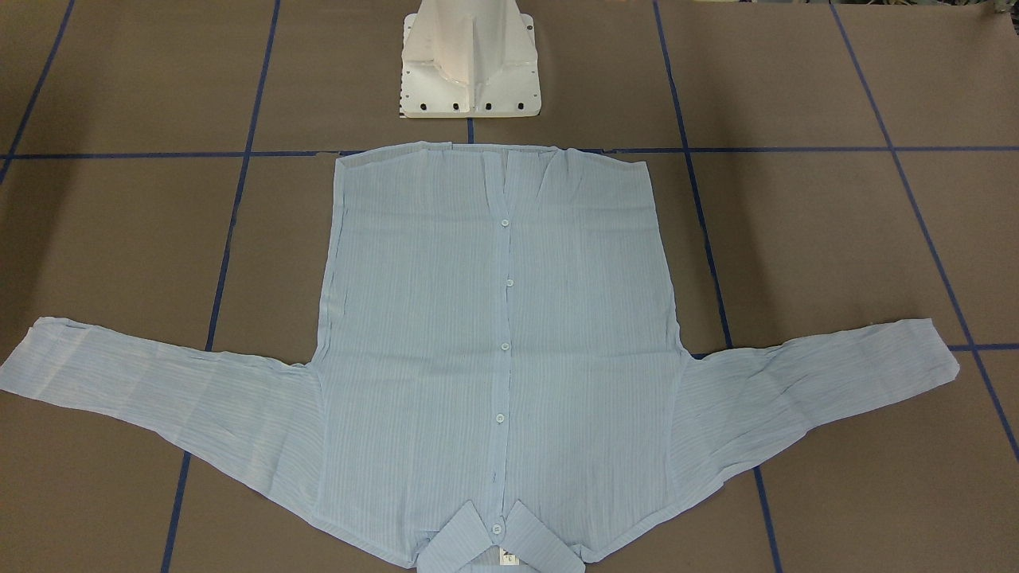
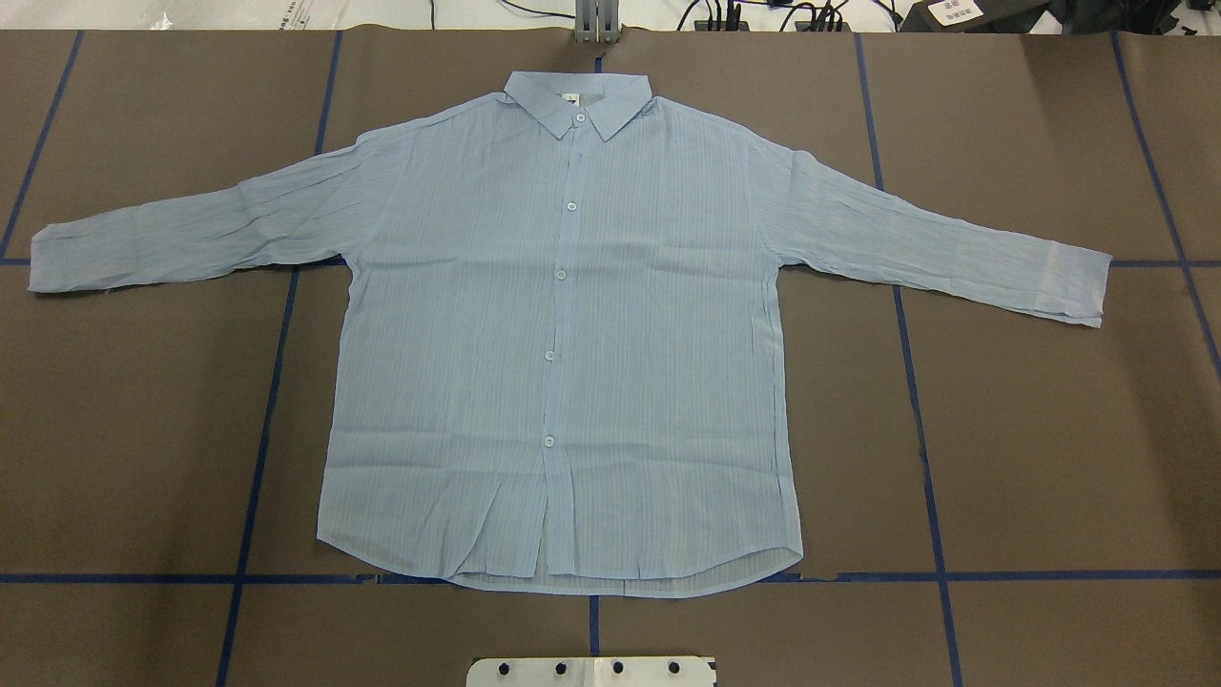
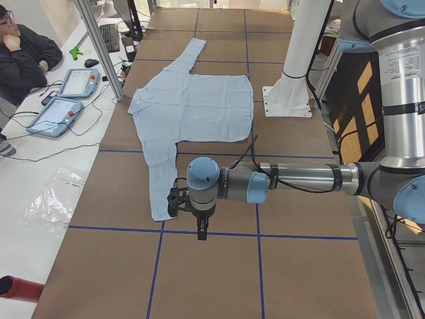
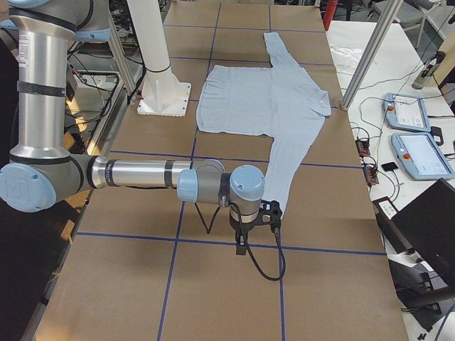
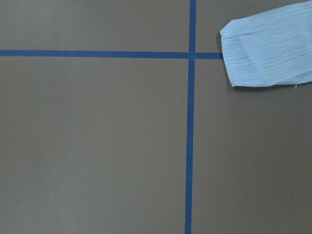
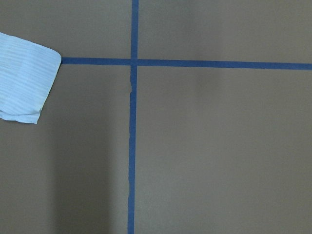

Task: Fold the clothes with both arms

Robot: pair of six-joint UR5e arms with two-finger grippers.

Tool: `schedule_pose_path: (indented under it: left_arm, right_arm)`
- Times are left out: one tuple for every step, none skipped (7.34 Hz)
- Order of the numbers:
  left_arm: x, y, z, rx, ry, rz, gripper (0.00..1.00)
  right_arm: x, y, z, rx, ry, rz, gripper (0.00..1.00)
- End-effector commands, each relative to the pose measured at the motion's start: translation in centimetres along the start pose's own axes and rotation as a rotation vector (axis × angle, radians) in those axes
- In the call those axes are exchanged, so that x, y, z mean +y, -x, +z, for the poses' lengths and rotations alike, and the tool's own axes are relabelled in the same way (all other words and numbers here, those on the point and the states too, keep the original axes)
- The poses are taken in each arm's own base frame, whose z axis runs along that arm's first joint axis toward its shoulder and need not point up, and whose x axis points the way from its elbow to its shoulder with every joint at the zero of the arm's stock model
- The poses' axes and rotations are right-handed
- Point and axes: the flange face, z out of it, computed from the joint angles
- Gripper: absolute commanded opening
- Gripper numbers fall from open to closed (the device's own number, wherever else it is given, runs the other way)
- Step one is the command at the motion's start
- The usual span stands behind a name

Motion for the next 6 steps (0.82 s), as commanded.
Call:
schedule_pose_path:
  left_arm:
    - [-2.8, -1.6, -1.6, 0.002, -0.043, 0.034, 1.0]
    - [-3.5, -2.2, -2.7, 0.007, -0.067, 0.051, 1.0]
    - [-4.5, -3.3, -3.7, 0.013, -0.092, 0.069, 1.0]
    - [-5.6, -3.1, -3.1, 0.01, -0.086, 0.073, 1.0]
    - [-6.2, -2.8, -2.7, 0.017, -0.102, 0.088, 1.0]
    - [-6.0, -2.4, -2.3, 0.025, -0.146, 0.129, 1.0]
  right_arm:
    - [-1.9, 1.4, -1.0, -0.003, -0.025, -0.033, 1.0]
    - [-4.4, 4.4, -0.5, -0.006, -0.042, -0.121, 1.0]
    - [-4.8, 5.5, -0.3, -0.01, -0.06, -0.163, 1.0]
    - [-6.0, 8.7, 1.2, -0.012, -0.068, -0.249, 1.0]
    - [-7.4, 9.0, 2.1, -0.026, -0.072, -0.091, 1.0]
    - [-8.0, 11.8, 4.2, -0.038, -0.095, -0.136, 1.0]
